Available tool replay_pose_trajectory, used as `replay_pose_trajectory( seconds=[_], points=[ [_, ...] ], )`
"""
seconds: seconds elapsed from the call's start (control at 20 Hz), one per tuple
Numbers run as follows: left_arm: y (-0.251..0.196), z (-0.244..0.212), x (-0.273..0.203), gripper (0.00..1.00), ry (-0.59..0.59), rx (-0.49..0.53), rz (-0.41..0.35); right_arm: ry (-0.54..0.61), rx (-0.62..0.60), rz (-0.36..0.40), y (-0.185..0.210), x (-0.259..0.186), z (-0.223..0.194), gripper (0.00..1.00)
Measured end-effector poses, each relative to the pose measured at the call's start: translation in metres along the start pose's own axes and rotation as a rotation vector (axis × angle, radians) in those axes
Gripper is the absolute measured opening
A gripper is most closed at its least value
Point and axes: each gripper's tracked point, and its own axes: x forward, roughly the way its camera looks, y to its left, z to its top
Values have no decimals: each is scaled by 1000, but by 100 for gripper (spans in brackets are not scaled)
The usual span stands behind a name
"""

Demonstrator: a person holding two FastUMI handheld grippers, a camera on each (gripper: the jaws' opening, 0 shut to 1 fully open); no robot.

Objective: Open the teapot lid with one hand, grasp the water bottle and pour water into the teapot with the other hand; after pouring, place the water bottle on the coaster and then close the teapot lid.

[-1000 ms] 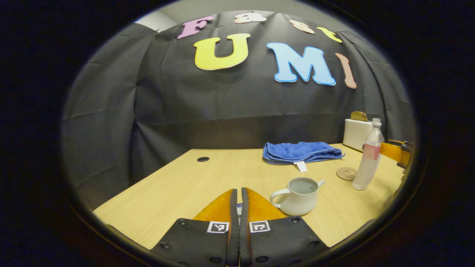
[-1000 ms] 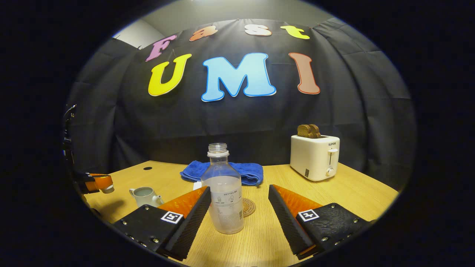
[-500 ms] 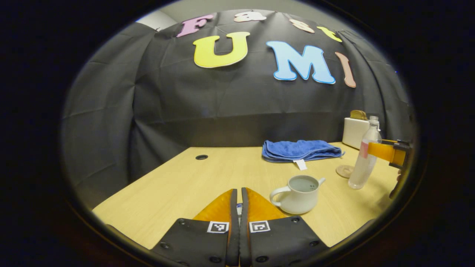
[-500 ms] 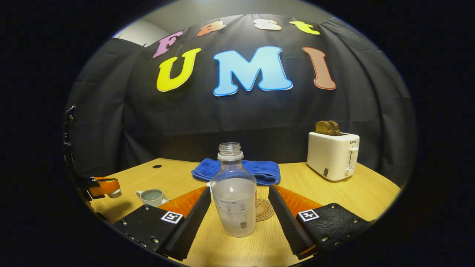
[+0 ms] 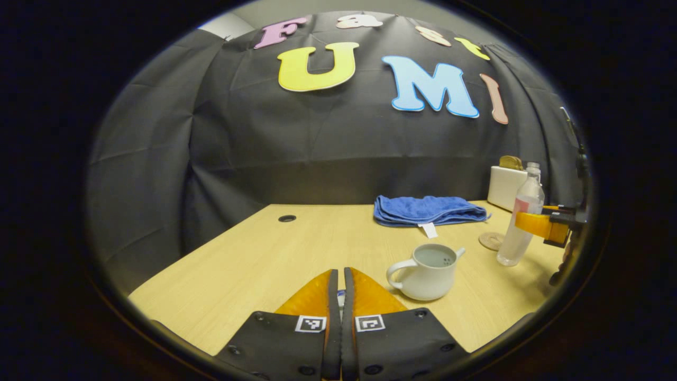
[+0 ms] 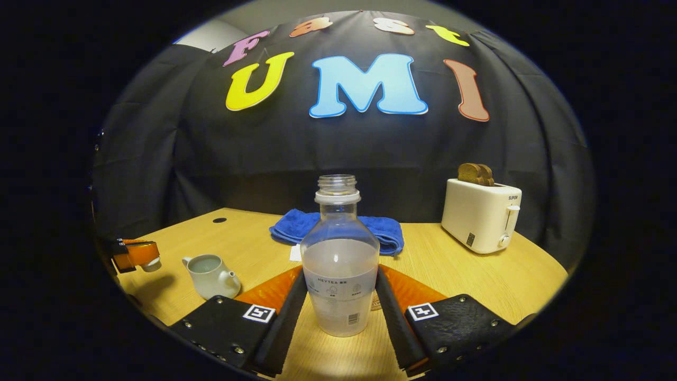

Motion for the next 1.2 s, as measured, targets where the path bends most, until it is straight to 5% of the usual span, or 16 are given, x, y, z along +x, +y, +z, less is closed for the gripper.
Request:
replay_pose_trajectory(
  seconds=[0.3, 0.7, 1.2],
  points=[
    [4, -5, -2, 9, 6, -9, -4, 6, -29, -16, 0, -3, 13, 74],
    [16, -9, -7, 9, 9, -19, 3, -99, -473, -123, 14, -5, 57, 73],
    [32, -11, -15, 6, 0, -26, 13, -188, -992, -158, 60, 7, 79, 73]
  ],
)
